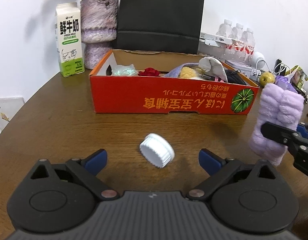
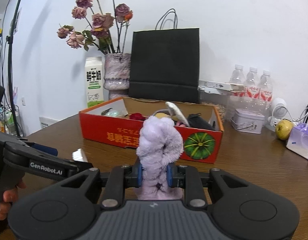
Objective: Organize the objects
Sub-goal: 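Grasp the white bottle cap with the left gripper while the right gripper holds the towel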
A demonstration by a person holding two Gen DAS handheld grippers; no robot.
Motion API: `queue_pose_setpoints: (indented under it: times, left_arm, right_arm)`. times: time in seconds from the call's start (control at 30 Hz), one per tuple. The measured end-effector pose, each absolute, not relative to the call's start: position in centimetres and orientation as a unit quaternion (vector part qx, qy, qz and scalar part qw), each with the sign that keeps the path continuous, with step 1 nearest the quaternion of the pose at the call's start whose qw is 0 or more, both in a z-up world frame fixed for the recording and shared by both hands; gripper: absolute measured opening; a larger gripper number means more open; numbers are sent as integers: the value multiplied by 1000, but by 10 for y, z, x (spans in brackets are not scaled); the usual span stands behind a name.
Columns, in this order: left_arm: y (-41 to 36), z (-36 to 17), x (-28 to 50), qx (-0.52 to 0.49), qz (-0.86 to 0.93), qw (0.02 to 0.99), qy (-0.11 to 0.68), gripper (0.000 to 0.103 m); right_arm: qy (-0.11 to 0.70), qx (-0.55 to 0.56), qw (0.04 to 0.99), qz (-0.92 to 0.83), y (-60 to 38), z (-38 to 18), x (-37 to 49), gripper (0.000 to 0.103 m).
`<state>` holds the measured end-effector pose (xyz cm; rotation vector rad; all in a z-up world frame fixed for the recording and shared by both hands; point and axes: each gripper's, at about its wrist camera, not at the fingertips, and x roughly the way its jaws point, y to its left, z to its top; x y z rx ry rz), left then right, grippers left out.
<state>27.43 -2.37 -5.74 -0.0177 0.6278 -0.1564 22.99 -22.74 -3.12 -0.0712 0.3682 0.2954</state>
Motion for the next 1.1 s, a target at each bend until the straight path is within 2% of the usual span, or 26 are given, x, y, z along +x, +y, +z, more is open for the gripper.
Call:
queue_pose_setpoints:
  times: [0.13, 0.2, 0.33, 0.43, 0.47, 0.5, 0.57, 1.1]
  left_arm:
    - [-31, -60, 281, -11, -76, 946, 315, 85]
    - [-33, -61, 283, -16, -75, 946, 315, 73]
    - [-34, -61, 286, -29, -71, 945, 319, 64]
    - [-34, -63, 288, -31, -72, 942, 327, 40]
    - [-33, -64, 288, -34, -72, 941, 329, 26]
    - [-31, -64, 288, -37, -71, 940, 332, 18]
    - [-29, -64, 286, -39, -69, 939, 333, 16]
    - [-37, -45, 269, -22, -78, 951, 298, 16]
  right_arm:
    - [183, -32, 972, 140, -235, -32, 232, 21]
    - [182, -32, 973, 140, -236, -31, 232, 21]
    - [181, -38, 973, 140, -233, -32, 230, 21]
    - [179, -42, 973, 137, -231, -32, 229, 21]
    - [178, -44, 974, 136, -230, -32, 228, 21]
    - [178, -45, 974, 135, -230, -33, 228, 21]
    - [179, -48, 974, 134, -228, -33, 227, 21]
    - [172, -49, 975, 130, -225, -33, 226, 21]
